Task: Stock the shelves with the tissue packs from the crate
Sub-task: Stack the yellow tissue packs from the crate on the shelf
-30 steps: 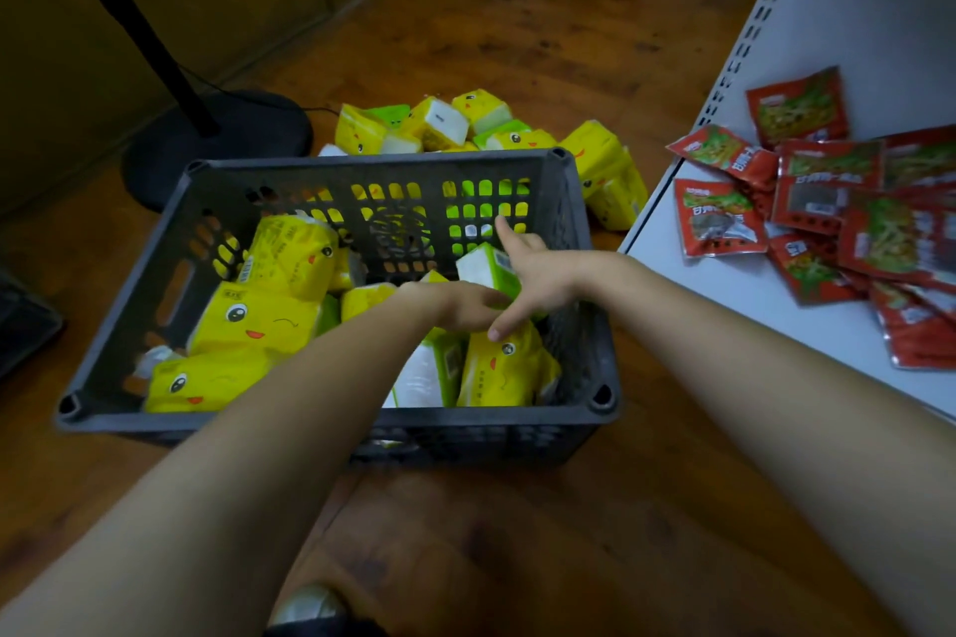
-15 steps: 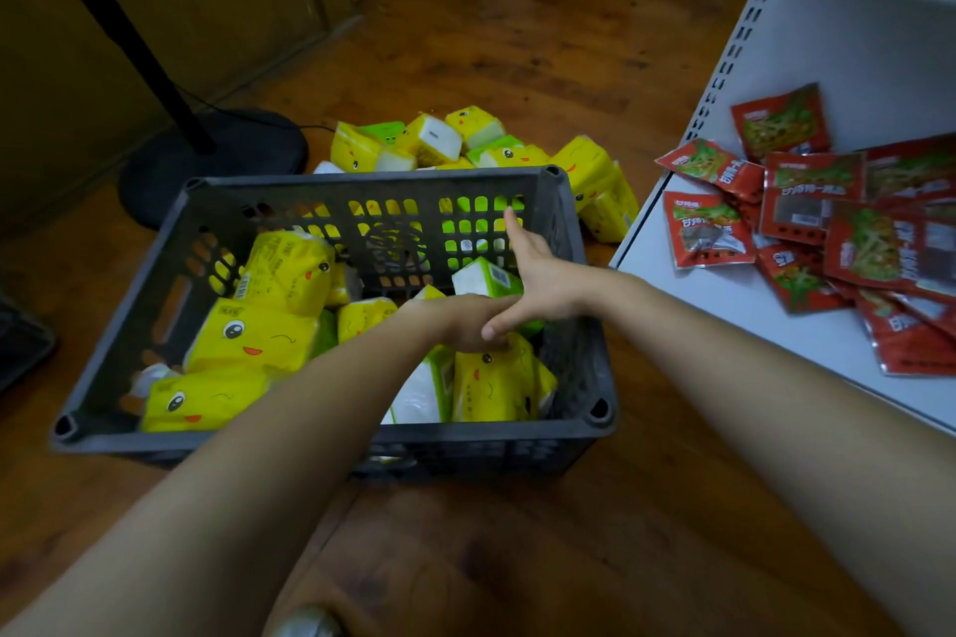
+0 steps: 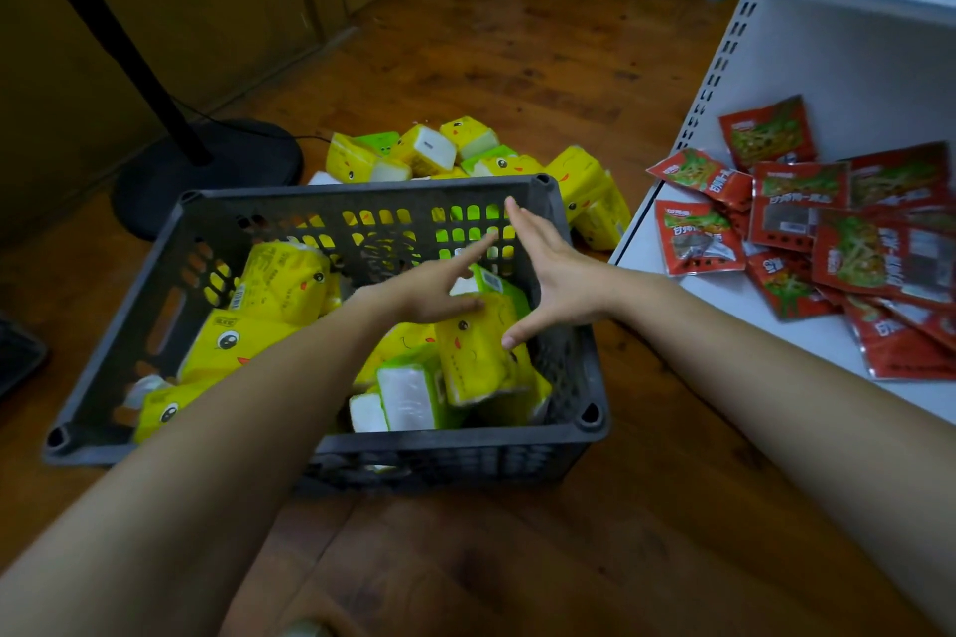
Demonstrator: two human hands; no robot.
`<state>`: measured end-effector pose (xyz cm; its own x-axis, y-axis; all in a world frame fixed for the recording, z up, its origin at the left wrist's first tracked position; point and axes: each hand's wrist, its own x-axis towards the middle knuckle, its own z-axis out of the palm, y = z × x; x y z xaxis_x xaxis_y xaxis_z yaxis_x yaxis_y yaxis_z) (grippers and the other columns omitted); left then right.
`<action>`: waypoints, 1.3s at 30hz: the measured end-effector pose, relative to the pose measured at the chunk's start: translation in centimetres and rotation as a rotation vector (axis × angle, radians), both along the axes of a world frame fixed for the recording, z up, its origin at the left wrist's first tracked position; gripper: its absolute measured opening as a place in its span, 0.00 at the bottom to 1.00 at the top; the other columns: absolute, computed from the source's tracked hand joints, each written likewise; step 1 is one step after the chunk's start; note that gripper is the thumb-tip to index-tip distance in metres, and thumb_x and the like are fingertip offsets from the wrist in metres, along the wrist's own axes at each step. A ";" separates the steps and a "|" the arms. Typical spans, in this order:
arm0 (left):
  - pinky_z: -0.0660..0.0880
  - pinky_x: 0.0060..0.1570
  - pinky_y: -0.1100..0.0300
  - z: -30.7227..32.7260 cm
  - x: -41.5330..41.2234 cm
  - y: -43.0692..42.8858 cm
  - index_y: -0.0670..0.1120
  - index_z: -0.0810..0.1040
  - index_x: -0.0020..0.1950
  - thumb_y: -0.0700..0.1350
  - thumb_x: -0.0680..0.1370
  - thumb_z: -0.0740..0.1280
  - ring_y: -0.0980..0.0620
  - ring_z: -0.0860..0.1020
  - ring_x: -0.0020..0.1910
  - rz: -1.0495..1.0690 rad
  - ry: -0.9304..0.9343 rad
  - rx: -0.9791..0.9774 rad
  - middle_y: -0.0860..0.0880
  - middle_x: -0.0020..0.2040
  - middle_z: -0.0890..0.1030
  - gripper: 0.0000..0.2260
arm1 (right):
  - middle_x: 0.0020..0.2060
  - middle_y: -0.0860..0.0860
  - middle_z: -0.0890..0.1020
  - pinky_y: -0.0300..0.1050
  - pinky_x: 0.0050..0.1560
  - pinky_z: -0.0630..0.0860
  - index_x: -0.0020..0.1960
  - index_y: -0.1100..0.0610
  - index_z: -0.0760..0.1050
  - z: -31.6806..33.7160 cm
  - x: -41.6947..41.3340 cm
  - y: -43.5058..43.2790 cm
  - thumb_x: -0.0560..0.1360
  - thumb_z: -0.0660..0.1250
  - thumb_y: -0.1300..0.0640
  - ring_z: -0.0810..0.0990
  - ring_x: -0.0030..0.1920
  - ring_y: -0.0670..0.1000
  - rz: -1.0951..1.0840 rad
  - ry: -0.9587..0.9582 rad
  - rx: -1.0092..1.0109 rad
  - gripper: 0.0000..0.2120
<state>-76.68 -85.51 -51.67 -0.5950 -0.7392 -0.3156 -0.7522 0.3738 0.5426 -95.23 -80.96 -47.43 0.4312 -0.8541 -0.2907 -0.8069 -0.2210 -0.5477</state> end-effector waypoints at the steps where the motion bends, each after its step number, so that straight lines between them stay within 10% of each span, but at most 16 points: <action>1: 0.66 0.65 0.57 0.5 0.5 -0.3 0.58 0.40 0.76 0.45 0.79 0.64 0.47 0.66 0.71 0.045 0.044 -0.009 0.45 0.74 0.63 0.37 | 0.74 0.51 0.33 0.54 0.75 0.47 0.71 0.49 0.24 0.0 0.1 -0.1 0.60 0.76 0.42 0.35 0.75 0.52 -0.014 -0.009 -0.015 0.66; 8: 0.71 0.43 0.58 2.9 5.2 -2.1 0.58 0.45 0.77 0.48 0.81 0.59 0.51 0.74 0.43 0.566 0.412 -0.049 0.46 0.49 0.76 0.30 | 0.74 0.50 0.33 0.55 0.74 0.46 0.72 0.48 0.26 -0.1 1.4 -0.9 0.61 0.74 0.38 0.36 0.75 0.51 -0.273 -0.215 -0.035 0.63; 14: 0.74 0.58 0.40 3.8 6.4 -2.1 0.61 0.47 0.76 0.52 0.81 0.57 0.44 0.75 0.60 0.734 0.522 -0.025 0.50 0.75 0.62 0.27 | 0.76 0.52 0.41 0.57 0.73 0.56 0.74 0.47 0.32 0.1 4.2 -1.7 0.67 0.73 0.46 0.49 0.76 0.54 -0.398 -0.509 -0.012 0.56; 21: 0.76 0.55 0.46 5.1 3.4 -1.5 0.63 0.50 0.75 0.49 0.82 0.55 0.42 0.77 0.54 0.618 0.484 -0.041 0.49 0.75 0.62 0.24 | 0.74 0.55 0.57 0.34 0.63 0.57 0.76 0.51 0.44 0.4 4.5 -2.3 0.73 0.70 0.56 0.55 0.73 0.52 -0.477 -0.618 -0.159 0.44; 24: 0.72 0.61 0.44 5.6 2.8 -1.3 0.62 0.53 0.75 0.51 0.82 0.54 0.44 0.73 0.63 0.545 0.491 -0.040 0.47 0.74 0.64 0.22 | 0.69 0.65 0.62 0.44 0.66 0.62 0.76 0.52 0.49 0.6 3.5 -2.5 0.74 0.69 0.58 0.61 0.69 0.61 -0.526 -0.614 -0.204 0.39; 28: 0.74 0.50 0.56 6.7 2.3 -0.6 0.60 0.54 0.75 0.54 0.80 0.57 0.51 0.74 0.52 0.487 0.489 -0.045 0.43 0.59 0.74 0.24 | 0.71 0.56 0.64 0.38 0.63 0.60 0.76 0.50 0.53 0.8 2.5 -2.6 0.74 0.69 0.58 0.62 0.71 0.51 -0.556 -0.649 -0.238 0.36; 32: 0.69 0.60 0.54 7.5 2.2 -0.5 0.60 0.53 0.75 0.54 0.79 0.61 0.46 0.68 0.69 0.456 0.490 -0.134 0.43 0.72 0.65 0.27 | 0.70 0.52 0.65 0.38 0.60 0.62 0.75 0.49 0.55 1.5 2.3 -3.0 0.74 0.69 0.57 0.65 0.67 0.48 -0.578 -0.677 -0.259 0.35; 39: 0.67 0.57 0.58 8.9 1.5 -0.6 0.57 0.51 0.77 0.54 0.80 0.57 0.49 0.64 0.70 0.466 0.432 -0.268 0.48 0.74 0.62 0.26 | 0.70 0.51 0.65 0.44 0.67 0.63 0.74 0.48 0.57 3.6 1.6 -2.8 0.74 0.69 0.56 0.63 0.70 0.50 -0.582 -0.721 -0.285 0.34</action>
